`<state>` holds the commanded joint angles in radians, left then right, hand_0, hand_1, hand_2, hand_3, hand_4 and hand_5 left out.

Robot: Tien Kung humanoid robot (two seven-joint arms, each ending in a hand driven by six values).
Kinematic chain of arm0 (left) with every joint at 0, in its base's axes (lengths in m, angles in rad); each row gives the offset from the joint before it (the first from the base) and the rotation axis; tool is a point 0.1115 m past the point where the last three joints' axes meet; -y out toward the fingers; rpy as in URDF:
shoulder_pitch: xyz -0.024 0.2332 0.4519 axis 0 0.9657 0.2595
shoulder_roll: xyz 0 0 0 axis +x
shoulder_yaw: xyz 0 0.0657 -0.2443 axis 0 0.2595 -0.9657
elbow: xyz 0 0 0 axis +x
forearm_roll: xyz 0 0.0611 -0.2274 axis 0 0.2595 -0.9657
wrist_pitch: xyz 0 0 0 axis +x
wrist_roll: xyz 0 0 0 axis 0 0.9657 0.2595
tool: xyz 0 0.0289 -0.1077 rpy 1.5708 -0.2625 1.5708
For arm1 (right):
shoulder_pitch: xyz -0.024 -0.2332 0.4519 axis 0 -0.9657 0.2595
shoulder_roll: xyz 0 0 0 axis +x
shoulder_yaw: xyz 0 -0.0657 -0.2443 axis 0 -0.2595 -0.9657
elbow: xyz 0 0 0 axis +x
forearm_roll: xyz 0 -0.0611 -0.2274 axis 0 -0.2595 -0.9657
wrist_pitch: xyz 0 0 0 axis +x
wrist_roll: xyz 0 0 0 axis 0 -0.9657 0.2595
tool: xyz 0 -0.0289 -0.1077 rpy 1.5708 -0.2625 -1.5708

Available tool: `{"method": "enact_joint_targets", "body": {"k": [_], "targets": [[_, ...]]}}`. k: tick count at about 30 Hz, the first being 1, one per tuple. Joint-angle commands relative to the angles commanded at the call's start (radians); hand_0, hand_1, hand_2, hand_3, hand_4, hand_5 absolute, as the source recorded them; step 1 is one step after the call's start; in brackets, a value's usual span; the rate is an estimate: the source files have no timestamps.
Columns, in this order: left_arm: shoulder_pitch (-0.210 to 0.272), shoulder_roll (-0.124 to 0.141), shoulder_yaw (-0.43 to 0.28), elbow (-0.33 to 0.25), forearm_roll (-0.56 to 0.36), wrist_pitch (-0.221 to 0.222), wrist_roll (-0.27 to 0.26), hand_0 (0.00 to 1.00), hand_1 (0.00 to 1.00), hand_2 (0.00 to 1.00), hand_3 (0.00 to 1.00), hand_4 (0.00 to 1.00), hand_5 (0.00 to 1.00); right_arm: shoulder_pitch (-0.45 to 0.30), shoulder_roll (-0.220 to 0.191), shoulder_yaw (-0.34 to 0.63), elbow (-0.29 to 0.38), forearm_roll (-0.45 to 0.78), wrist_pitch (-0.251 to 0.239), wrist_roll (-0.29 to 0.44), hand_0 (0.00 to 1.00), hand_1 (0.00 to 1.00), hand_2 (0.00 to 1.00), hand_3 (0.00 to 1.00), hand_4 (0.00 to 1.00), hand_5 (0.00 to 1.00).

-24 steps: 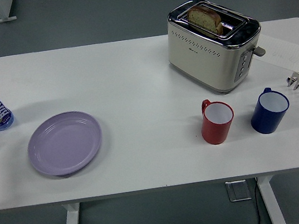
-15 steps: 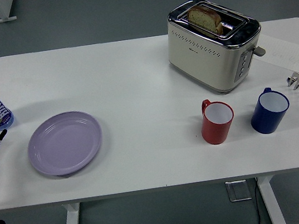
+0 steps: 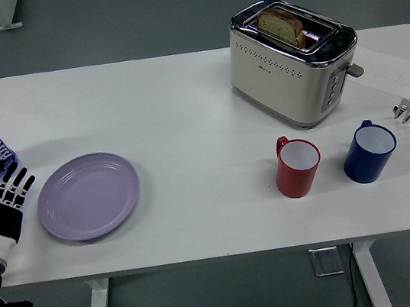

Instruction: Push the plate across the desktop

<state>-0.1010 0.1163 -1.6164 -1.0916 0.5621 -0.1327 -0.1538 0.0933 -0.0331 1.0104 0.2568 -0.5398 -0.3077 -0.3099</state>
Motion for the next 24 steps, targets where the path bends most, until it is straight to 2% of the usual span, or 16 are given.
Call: {"method": "enact_joint_targets", "body": {"k": [3, 24], "targets": [[-0.004, -0.015, 0.002, 0.006, 0.004, -0.003, -0.006, 0.738, 0.773, 0.734, 0.682, 0.595, 0.998, 0.0, 0.001, 0.001, 0.001, -0.002, 0.0, -0.002, 0.578, 0.518, 0.61, 0.579, 0.225, 0.53], [-0.048, -0.052, 0.019, 0.062, 0.001, -0.001, -0.041, 0.751, 0.778, 0.742, 0.681, 0.592, 0.998, 0.009, 0.001, 0.003, 0.0, -0.013, 0.005, -0.004, 0.578, 0.518, 0.609, 0.579, 0.225, 0.526]]}}
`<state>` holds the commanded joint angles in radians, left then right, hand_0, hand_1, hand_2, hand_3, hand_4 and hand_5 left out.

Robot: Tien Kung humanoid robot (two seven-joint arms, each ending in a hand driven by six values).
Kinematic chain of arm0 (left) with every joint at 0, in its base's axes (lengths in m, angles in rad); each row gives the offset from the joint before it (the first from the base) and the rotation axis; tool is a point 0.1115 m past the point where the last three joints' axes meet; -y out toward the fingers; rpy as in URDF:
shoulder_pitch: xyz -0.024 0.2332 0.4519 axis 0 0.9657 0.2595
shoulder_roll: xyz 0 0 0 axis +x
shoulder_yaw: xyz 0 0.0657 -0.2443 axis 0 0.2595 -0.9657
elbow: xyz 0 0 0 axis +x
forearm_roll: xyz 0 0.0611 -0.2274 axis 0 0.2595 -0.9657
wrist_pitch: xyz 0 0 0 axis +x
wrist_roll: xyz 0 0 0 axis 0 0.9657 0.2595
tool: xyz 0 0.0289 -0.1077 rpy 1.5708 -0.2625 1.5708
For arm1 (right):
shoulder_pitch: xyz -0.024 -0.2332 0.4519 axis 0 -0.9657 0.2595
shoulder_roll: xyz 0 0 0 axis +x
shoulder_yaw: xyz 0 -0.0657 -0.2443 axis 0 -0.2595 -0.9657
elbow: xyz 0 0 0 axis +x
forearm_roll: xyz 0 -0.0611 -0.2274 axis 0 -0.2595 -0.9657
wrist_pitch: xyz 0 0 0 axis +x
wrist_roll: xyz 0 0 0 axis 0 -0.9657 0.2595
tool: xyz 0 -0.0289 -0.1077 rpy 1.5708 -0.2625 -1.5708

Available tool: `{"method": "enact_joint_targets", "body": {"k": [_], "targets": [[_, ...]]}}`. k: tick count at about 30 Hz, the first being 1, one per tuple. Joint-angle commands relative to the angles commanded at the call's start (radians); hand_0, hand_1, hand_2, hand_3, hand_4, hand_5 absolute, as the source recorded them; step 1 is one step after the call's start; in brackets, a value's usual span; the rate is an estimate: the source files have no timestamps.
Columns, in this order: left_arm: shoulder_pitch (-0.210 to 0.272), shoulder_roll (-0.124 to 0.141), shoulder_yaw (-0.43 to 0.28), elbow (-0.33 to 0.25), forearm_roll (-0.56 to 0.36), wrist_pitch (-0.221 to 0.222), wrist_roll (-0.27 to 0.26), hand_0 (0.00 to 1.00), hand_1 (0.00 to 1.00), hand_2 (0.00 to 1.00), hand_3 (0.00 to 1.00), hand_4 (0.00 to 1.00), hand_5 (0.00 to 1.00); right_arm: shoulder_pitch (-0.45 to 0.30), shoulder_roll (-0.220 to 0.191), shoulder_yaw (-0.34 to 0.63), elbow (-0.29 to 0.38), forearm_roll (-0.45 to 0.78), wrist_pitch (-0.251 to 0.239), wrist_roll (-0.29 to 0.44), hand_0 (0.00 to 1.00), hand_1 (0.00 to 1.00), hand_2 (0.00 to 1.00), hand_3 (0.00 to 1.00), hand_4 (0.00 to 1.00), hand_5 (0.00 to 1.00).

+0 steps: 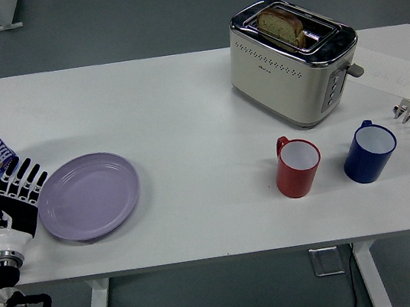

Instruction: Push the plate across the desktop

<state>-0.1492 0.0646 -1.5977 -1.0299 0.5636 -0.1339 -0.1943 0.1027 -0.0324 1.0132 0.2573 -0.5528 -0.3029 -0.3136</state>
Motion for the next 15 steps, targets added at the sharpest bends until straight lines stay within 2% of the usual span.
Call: {"method": "enact_joint_targets", "body": {"k": [15], "targets": [[-0.011, -0.023, 0.018, 0.008, -0.001, 0.003, -0.007, 0.751, 0.778, 0.742, 0.679, 0.592, 0.998, 0.001, 0.0, 0.002, 0.0, -0.005, 0.002, -0.002, 0.578, 0.517, 0.609, 0.579, 0.225, 0.526]]}}
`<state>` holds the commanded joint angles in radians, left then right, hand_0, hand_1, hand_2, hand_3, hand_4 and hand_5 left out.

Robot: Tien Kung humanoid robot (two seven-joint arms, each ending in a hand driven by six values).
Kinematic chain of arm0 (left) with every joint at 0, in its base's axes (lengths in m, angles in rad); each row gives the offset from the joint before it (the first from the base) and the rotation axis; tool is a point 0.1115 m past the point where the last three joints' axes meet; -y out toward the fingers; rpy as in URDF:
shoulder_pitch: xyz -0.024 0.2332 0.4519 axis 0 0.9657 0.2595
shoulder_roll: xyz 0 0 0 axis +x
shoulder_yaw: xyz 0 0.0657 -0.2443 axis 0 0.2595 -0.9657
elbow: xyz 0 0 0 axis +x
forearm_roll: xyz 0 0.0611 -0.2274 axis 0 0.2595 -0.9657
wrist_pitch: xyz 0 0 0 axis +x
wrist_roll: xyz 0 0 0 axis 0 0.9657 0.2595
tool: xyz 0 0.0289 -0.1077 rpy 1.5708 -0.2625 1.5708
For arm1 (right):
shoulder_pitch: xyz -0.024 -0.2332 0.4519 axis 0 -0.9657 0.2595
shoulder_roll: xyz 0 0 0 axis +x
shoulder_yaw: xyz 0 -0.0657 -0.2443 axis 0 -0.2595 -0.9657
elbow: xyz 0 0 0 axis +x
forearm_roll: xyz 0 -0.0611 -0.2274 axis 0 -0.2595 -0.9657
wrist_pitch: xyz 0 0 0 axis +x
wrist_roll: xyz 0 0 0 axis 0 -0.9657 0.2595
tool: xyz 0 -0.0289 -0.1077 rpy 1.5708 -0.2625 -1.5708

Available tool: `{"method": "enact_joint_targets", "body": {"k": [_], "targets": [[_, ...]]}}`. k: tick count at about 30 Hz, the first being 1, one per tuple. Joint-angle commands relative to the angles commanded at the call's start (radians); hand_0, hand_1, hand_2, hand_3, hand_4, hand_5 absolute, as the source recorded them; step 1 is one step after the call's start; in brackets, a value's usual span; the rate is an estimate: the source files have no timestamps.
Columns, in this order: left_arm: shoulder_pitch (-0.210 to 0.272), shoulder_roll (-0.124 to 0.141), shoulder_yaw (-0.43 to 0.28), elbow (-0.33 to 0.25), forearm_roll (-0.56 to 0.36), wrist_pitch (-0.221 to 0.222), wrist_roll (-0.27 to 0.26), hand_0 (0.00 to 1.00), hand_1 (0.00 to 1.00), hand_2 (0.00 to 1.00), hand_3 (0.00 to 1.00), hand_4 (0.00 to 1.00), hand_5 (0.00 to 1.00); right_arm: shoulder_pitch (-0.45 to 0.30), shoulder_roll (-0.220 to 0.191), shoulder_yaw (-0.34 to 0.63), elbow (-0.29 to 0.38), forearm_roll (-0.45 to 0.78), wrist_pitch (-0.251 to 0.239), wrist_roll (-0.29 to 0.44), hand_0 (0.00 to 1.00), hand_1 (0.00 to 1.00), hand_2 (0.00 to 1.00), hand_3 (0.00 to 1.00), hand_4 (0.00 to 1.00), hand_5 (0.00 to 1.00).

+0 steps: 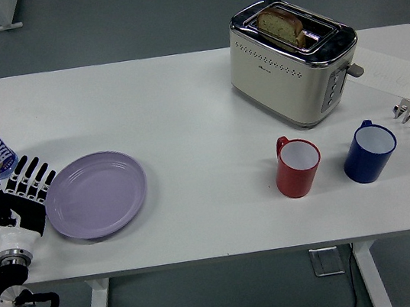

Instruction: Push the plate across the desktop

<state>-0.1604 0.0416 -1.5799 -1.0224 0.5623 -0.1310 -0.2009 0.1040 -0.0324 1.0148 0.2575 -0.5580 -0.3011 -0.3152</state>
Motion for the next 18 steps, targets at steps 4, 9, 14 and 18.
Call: {"method": "enact_joint_targets", "body": {"k": [4, 9, 14, 18], "targets": [[-0.003, -0.011, 0.007, 0.002, 0.002, 0.005, -0.002, 0.75, 0.777, 0.742, 0.678, 0.591, 0.998, 0.0, 0.0, -0.002, 0.0, 0.003, 0.0, 0.0, 0.578, 0.517, 0.61, 0.579, 0.225, 0.526], [-0.006, -0.025, 0.023, 0.004, 0.002, 0.007, -0.005, 0.749, 0.776, 0.742, 0.678, 0.591, 0.998, -0.002, -0.001, -0.005, 0.0, 0.007, 0.0, 0.001, 0.578, 0.517, 0.61, 0.579, 0.225, 0.527], [-0.009, -0.034, 0.04, 0.002, 0.0, 0.007, -0.008, 0.749, 0.775, 0.742, 0.677, 0.59, 0.998, -0.004, -0.001, -0.003, 0.001, 0.0, 0.001, -0.002, 0.578, 0.518, 0.609, 0.58, 0.225, 0.527], [-0.008, -0.039, 0.046, -0.002, -0.002, 0.008, -0.01, 0.749, 0.775, 0.742, 0.677, 0.59, 0.998, -0.007, -0.001, -0.001, 0.001, -0.002, 0.002, -0.002, 0.578, 0.518, 0.609, 0.58, 0.225, 0.527]]}}
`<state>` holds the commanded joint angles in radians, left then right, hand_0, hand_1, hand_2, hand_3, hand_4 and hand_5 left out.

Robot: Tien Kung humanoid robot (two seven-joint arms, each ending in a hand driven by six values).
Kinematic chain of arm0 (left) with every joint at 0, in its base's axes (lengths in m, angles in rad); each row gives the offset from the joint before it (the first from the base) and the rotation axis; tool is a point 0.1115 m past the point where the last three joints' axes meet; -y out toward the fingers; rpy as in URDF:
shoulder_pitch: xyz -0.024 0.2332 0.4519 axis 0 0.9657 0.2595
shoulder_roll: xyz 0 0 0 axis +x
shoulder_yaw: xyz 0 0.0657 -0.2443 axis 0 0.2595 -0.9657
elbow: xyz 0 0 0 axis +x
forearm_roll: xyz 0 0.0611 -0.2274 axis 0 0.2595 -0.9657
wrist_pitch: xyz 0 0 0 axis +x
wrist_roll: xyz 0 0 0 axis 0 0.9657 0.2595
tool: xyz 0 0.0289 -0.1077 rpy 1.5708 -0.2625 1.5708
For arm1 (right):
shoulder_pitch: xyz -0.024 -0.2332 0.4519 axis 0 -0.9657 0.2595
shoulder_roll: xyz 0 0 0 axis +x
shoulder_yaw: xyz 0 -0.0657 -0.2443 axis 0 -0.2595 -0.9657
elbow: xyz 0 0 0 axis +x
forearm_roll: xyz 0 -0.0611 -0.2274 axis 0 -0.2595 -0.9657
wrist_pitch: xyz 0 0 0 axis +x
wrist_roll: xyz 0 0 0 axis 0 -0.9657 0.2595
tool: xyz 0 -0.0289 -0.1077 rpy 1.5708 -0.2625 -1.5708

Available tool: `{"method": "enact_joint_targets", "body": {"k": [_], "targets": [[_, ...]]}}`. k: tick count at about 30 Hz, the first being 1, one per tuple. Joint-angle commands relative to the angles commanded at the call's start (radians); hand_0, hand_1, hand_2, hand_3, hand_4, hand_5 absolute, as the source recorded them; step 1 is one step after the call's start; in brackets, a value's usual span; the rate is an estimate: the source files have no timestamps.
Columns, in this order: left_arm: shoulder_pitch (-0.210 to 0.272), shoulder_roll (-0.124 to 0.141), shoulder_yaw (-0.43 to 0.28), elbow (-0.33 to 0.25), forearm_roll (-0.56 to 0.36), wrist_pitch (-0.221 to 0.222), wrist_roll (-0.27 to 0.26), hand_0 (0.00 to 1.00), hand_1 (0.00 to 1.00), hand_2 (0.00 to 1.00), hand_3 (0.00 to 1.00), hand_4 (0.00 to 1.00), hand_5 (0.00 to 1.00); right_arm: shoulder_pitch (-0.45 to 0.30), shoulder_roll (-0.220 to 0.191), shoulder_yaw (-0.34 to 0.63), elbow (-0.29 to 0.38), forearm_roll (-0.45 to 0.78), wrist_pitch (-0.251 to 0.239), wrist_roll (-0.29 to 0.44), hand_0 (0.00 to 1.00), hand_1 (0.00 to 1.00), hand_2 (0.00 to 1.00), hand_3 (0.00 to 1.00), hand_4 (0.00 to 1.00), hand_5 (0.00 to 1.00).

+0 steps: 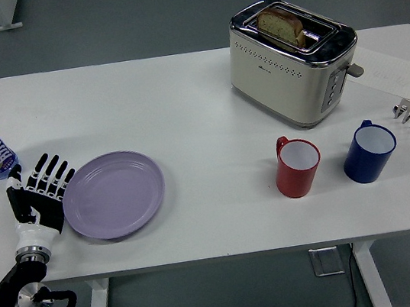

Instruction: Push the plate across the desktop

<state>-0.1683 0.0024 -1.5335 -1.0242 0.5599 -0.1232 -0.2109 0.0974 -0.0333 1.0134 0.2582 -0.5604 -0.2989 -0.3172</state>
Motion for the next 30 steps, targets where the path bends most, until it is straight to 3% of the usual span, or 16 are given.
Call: {"method": "enact_joint_targets", "body": {"k": [30], "targets": [[-0.034, -0.002, 0.018, -0.001, 0.002, -0.001, -0.005, 0.747, 0.772, 0.737, 0.673, 0.59, 0.998, 0.009, -0.001, -0.005, -0.002, 0.002, 0.005, 0.005, 0.578, 0.517, 0.61, 0.58, 0.225, 0.527]]}}
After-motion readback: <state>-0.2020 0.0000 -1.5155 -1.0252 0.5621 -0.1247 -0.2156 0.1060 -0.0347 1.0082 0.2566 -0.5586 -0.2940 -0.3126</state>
